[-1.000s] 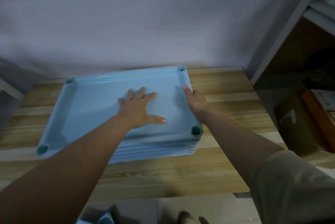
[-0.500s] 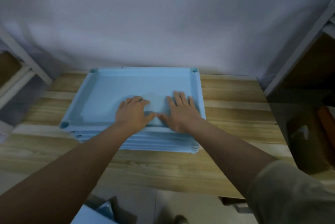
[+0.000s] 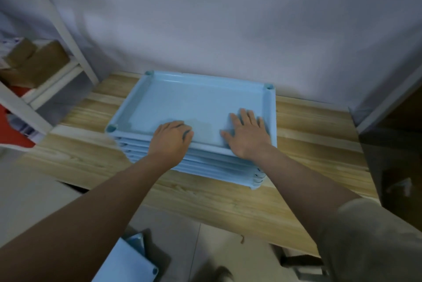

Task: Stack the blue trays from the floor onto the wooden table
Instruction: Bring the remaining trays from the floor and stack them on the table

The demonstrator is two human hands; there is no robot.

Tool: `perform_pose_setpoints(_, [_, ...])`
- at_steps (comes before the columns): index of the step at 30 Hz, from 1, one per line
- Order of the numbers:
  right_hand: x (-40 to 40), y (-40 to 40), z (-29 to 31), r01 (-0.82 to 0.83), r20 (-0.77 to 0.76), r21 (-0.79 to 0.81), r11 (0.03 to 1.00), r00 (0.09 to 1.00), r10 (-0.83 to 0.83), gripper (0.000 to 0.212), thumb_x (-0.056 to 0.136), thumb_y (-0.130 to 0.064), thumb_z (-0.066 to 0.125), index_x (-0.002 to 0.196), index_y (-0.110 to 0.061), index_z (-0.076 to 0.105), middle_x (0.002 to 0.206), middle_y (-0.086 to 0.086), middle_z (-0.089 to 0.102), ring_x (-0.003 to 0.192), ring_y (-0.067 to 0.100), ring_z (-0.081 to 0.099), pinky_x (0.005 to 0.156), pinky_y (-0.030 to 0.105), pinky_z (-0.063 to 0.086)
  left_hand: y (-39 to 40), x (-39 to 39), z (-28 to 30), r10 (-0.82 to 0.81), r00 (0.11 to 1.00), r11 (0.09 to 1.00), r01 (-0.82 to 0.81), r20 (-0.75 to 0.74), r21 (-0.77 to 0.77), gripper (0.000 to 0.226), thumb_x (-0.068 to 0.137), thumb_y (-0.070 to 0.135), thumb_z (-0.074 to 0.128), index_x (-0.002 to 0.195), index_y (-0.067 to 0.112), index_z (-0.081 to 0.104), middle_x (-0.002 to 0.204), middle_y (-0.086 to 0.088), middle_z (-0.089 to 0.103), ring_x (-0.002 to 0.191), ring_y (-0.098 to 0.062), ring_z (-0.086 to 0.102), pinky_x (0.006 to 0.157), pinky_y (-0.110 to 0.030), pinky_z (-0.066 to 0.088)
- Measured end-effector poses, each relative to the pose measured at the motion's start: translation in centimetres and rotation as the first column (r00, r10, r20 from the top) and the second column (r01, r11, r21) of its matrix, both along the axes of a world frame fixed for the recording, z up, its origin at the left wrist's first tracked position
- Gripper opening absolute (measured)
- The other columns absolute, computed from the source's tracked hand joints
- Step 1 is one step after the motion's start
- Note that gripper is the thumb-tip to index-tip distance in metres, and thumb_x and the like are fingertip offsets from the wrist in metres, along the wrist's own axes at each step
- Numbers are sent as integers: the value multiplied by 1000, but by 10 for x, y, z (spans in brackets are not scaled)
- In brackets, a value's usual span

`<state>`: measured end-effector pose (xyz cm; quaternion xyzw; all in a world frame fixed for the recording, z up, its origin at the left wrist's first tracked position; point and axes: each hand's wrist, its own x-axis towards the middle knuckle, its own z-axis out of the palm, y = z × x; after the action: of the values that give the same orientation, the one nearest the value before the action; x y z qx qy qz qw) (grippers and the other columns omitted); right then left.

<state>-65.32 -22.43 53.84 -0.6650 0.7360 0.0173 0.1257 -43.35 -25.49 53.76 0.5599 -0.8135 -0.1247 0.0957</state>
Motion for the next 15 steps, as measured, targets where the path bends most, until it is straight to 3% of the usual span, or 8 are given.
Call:
perform_pose_setpoints(3, [3, 4, 5, 9, -10, -96, 995, 1000, -10, 58, 100, -44, 26, 150, -15, 25, 161, 8, 12, 148, 26, 7, 120, 46, 11, 5, 17, 1, 14, 1000, 998, -15, -19, -55, 41, 100, 37, 33, 115, 18, 66, 124, -5, 62, 122, -25, 51, 107, -40, 32])
perform_pose_setpoints(5, [9, 9, 11, 24, -32, -175, 984, 999, -30, 48, 100, -37, 29, 137, -11, 44, 147, 11, 39, 137, 27, 31, 113, 42, 27, 7, 29, 2, 33, 999, 995, -36, -38, -92, 32, 101, 30, 42, 116, 16, 66, 122, -6, 62, 118, -27, 53, 106, -38, 33])
perform_pose_setpoints(7, [21, 12, 16, 35, -40, -235, 971, 998, -46, 42, 100, -34, 32, 127, -11, 53, 133, 9, 52, 124, 27, 44, 104, 40, 34, 12, 42, 4, 48, 996, 991, -57, -80, -117, 28, 99, 27, 48, 116, 14, 67, 121, -6, 63, 115, -29, 53, 104, -37, 34])
perform_pose_setpoints(15, [126, 23, 21, -105, 60, -450, 887, 987, 147, 37, 98, -31, 44, 130, -15, 56, 128, 5, 55, 123, 26, 42, 100, 36, 31, 52, 131, 8, 119, 963, 980, -153, -244, -127, 33, 91, 17, 61, 124, 15, 62, 130, -5, 56, 124, -27, 47, 106, -35, 32])
